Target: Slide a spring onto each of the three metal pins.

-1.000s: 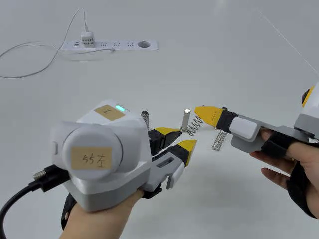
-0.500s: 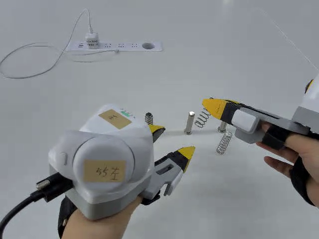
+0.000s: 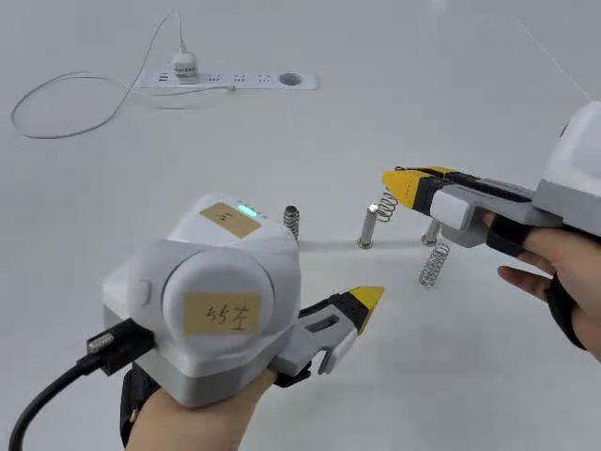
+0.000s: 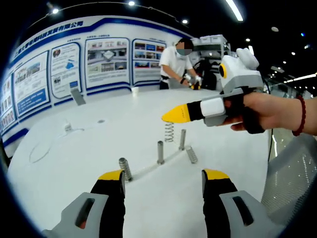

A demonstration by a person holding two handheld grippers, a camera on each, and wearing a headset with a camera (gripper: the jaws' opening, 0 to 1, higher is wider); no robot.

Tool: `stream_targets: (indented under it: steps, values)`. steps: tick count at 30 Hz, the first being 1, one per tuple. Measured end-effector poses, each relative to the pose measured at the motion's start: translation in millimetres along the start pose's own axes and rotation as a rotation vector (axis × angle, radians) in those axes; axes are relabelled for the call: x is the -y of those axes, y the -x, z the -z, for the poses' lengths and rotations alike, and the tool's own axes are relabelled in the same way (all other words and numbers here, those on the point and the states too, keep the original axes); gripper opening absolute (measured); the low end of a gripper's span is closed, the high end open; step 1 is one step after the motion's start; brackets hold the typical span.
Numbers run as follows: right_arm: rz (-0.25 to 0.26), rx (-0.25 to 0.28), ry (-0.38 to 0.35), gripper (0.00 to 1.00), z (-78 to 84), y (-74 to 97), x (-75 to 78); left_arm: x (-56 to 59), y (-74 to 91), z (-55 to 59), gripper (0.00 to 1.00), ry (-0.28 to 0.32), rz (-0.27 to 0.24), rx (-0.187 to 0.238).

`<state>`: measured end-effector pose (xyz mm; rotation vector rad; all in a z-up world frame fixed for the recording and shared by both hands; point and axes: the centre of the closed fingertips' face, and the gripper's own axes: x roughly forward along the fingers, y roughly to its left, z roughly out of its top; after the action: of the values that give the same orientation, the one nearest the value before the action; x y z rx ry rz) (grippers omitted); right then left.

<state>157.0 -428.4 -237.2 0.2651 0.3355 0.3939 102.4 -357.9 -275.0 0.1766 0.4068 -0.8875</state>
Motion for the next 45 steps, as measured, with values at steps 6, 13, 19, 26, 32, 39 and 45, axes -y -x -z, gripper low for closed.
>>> stream_targets:
  steps: [6, 13, 19, 26, 32, 39, 45]
  values:
    - [0.01, -0.002, 0.062, 0.11, -1.9, -7.8, 5.0, -2.6, -1.0, 5.2, 0.73, 0.006, -0.011, -0.022]
    - [0.017, -0.006, 0.079, 0.11, -0.1, -13.4, 10.2, -1.8, -2.5, 8.3, 0.8, 0.011, -0.009, -0.034]
    - [0.018, -0.011, 0.102, 0.11, 2.6, -17.7, 12.2, -1.7, -3.0, 9.4, 0.84, 0.009, -0.01, -0.04]
    - [0.016, -0.024, 0.126, 0.11, 7.1, -20.5, 12.4, -0.7, -3.6, 9.8, 0.87, 0.011, -0.005, -0.043]
    - [0.018, -0.043, 0.159, 0.11, 13.3, -22.6, 12.0, -0.1, -4.1, 10.0, 0.88, 0.018, -0.001, -0.044]
    - [0.025, -0.049, 0.206, 0.11, 17.5, -23.9, 11.2, -0.5, -4.1, 11.2, 0.86, 0.017, 0.0, -0.052]
    - [0.03, -0.051, 0.228, 0.11, 17.6, -23.7, 9.4, -0.3, -4.0, 11.9, 0.85, 0.014, 0.0, -0.056]
